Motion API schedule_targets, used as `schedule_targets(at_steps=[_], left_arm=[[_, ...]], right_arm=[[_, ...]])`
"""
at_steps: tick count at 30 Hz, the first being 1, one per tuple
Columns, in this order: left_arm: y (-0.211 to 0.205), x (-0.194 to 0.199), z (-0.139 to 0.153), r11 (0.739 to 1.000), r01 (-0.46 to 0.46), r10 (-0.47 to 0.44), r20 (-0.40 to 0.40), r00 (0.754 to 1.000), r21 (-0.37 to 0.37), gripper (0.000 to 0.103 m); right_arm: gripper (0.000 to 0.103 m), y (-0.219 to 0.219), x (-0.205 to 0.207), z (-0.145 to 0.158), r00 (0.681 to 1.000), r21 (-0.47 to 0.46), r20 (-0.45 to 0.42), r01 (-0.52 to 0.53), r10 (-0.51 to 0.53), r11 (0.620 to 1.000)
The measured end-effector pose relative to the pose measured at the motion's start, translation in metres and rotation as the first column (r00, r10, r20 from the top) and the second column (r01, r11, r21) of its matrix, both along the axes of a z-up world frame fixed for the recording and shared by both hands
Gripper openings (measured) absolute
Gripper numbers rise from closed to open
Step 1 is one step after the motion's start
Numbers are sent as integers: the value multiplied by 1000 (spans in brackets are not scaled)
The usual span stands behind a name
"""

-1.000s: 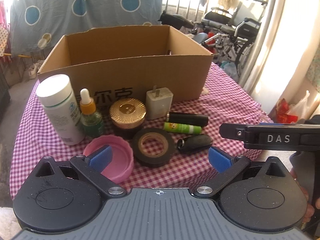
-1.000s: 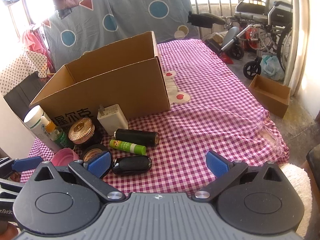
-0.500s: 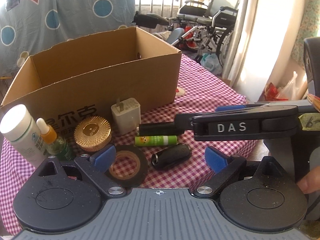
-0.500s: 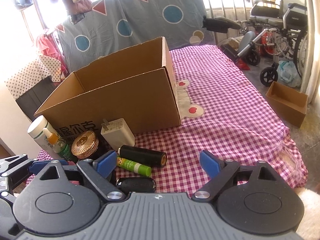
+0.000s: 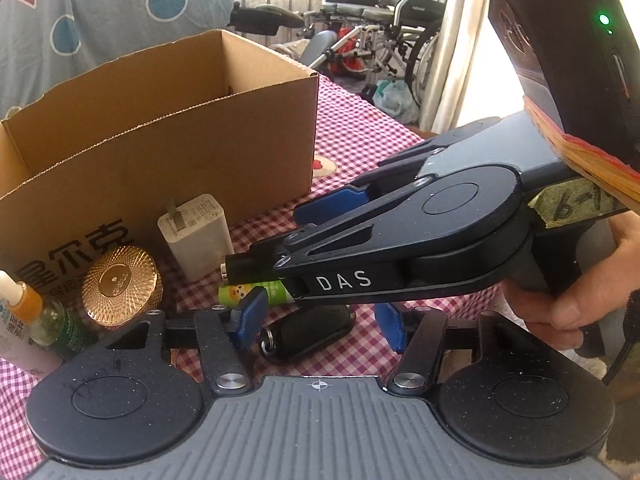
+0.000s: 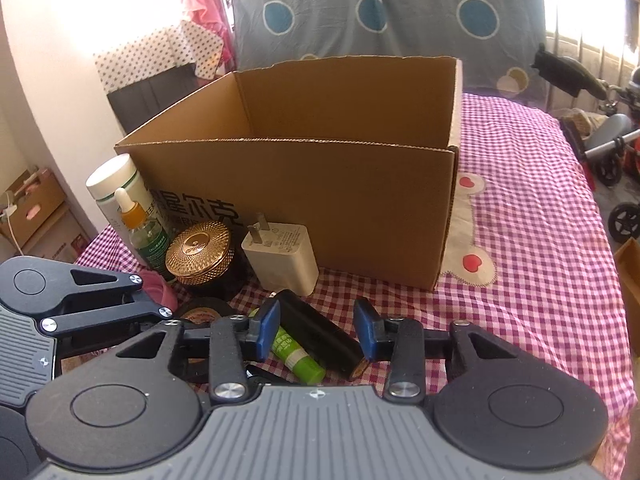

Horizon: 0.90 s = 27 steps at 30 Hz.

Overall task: Organize rigid objects
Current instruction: 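Reach the right gripper to the black cylinder and close on it, then lift the black cylinder with the right gripper and carry it over the box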

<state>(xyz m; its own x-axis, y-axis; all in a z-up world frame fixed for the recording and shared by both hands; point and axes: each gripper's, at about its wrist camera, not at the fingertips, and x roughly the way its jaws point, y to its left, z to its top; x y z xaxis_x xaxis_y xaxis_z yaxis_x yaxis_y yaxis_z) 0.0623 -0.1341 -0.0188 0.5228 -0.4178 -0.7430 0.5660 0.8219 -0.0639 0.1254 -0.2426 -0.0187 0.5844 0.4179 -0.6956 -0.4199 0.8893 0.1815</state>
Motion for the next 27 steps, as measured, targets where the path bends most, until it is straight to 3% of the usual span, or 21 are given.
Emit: schedule_targets(at_steps=[3, 11, 19, 27], left_arm=[[-2, 1, -1, 1000, 3, -3, -5, 1000, 1, 58], [-5, 6, -4, 1000, 7, -7, -17, 1000, 0, 58], [-6, 6, -2, 1000, 19, -20, -24, 1000, -17, 58], [-19, 5, 0, 998, 55, -57, -60, 997, -41, 58]], right_arm=[[31, 4, 7, -3, 998, -31, -17, -63, 63, 998], [29, 5, 15, -8, 992, -52, -58, -113, 110, 992], [24, -29, 16, -16, 987, 13, -154, 45, -42, 999], [24, -74, -12, -25, 947, 162, -257, 240, -194, 957]])
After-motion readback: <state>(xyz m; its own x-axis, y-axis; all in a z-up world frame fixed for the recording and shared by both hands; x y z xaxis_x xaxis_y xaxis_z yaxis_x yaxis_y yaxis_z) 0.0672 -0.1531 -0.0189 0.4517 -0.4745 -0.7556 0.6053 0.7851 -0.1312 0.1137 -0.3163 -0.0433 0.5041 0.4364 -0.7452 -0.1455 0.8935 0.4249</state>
